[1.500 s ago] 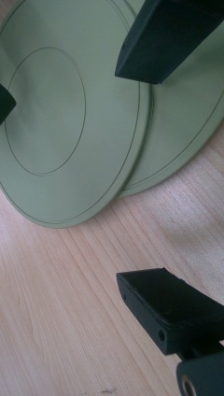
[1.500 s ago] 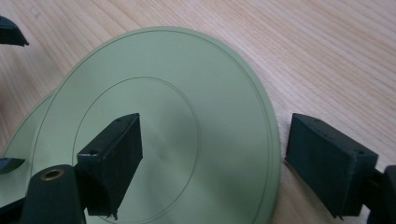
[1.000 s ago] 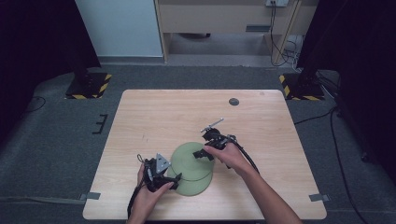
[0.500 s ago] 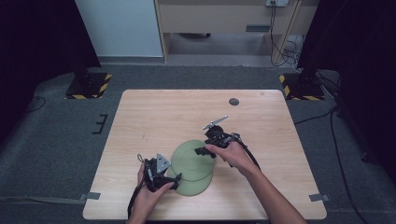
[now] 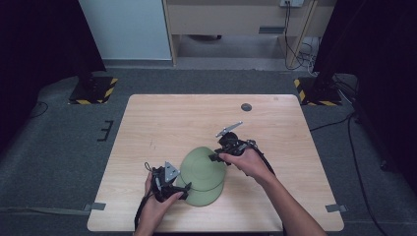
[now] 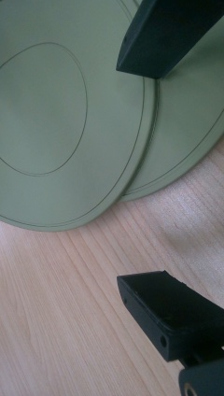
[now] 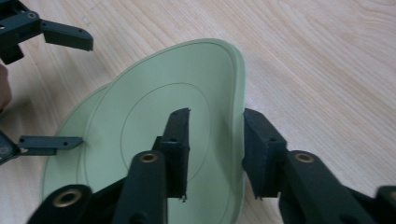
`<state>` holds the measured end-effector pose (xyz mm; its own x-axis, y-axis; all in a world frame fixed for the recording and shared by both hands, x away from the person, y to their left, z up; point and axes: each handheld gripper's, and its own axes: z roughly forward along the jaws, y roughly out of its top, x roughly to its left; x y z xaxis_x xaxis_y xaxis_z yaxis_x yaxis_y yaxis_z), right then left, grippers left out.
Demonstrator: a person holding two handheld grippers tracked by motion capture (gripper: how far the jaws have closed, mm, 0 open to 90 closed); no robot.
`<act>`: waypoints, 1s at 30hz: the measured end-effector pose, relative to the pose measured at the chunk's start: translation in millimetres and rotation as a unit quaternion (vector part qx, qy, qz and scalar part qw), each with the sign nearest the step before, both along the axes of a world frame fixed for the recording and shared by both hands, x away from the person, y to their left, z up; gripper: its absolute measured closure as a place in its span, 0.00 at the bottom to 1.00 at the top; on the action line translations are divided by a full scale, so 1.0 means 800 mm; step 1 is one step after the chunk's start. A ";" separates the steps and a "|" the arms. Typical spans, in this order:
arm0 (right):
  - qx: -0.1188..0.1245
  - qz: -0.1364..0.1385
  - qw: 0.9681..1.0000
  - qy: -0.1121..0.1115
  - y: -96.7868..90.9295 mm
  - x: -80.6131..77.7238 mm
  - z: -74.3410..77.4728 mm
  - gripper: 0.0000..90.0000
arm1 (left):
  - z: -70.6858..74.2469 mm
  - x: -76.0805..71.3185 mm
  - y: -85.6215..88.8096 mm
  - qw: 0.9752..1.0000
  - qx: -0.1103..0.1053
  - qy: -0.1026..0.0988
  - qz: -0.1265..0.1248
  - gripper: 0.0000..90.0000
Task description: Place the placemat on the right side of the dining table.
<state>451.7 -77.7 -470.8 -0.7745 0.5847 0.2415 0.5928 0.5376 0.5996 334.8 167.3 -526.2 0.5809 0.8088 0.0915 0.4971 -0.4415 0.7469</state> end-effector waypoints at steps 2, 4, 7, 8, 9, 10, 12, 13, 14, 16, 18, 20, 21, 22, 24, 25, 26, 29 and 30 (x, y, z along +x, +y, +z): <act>-0.006 -0.002 1.000 -0.005 -0.001 0.001 -0.001 0.78 | 0.000 0.000 0.000 1.000 0.000 0.000 0.000 0.00; -0.008 -0.002 1.000 -0.009 -0.001 0.001 -0.001 0.80 | 0.000 0.000 0.000 1.000 0.000 0.000 0.000 0.00; -0.012 -0.004 1.000 -0.015 -0.001 0.002 -0.002 0.85 | 0.000 0.000 0.000 1.000 0.000 0.000 0.000 0.00; -0.012 -0.002 1.000 -0.014 -0.001 0.002 -0.002 0.86 | 0.000 0.000 0.000 1.000 0.001 0.000 0.000 0.00; -0.012 -0.002 1.000 -0.014 -0.001 0.002 -0.002 0.86 | 0.000 0.000 0.000 1.000 0.001 0.000 0.000 0.00; -0.014 -0.001 1.000 -0.013 0.000 0.002 -0.003 0.86 | 0.000 0.000 0.000 1.000 0.002 -0.001 0.000 0.00; -0.016 -0.002 1.000 -0.011 0.000 0.002 -0.004 0.87 | 0.000 0.000 0.000 1.000 0.001 -0.001 0.000 0.00; -0.016 -0.002 1.000 -0.011 0.000 0.002 -0.004 0.87 | 0.000 0.000 0.000 1.000 0.001 -0.001 0.000 0.00; -0.019 0.000 1.000 -0.014 0.000 0.003 -0.005 0.89 | 0.000 0.000 0.000 1.000 0.001 -0.001 0.000 0.00; -0.022 -0.001 1.000 -0.016 -0.001 0.003 -0.005 0.92 | 0.000 -0.001 0.000 1.000 0.002 -0.001 0.000 0.01; -0.021 -0.003 1.000 -0.015 -0.001 0.003 -0.004 0.93 | 0.000 -0.001 0.000 1.000 0.001 -0.002 0.000 0.01; -0.022 -0.002 1.000 -0.019 -0.001 0.003 -0.003 0.93 | 0.000 -0.001 0.000 1.000 0.000 -0.002 -0.002 0.01; -0.022 -0.002 1.000 -0.019 -0.001 0.003 -0.003 0.93 | 0.000 -0.001 0.000 1.000 0.000 -0.002 -0.002 0.02; -0.019 -0.002 1.000 -0.022 -0.002 0.001 -0.001 0.94 | 0.001 -0.002 0.000 1.000 0.002 -0.004 -0.004 0.02; -0.013 -0.003 1.000 -0.022 -0.003 0.000 0.002 0.95 | 0.002 -0.002 0.001 1.000 -0.001 -0.008 -0.005 0.03; -0.013 -0.003 1.000 -0.022 -0.003 0.000 0.002 0.95 | 0.002 -0.002 0.001 1.000 -0.001 -0.008 -0.005 0.03; -0.010 -0.001 1.000 -0.025 -0.003 0.000 0.003 0.95 | 0.003 -0.003 0.002 1.000 -0.004 -0.009 -0.004 0.03; -0.005 -0.001 1.000 -0.028 -0.004 -0.004 0.009 0.95 | 0.006 -0.003 0.008 1.000 -0.009 -0.013 0.002 0.03; -0.003 -0.001 1.000 -0.029 -0.005 -0.005 0.011 0.95 | 0.007 -0.003 0.011 1.000 -0.011 -0.015 0.004 0.03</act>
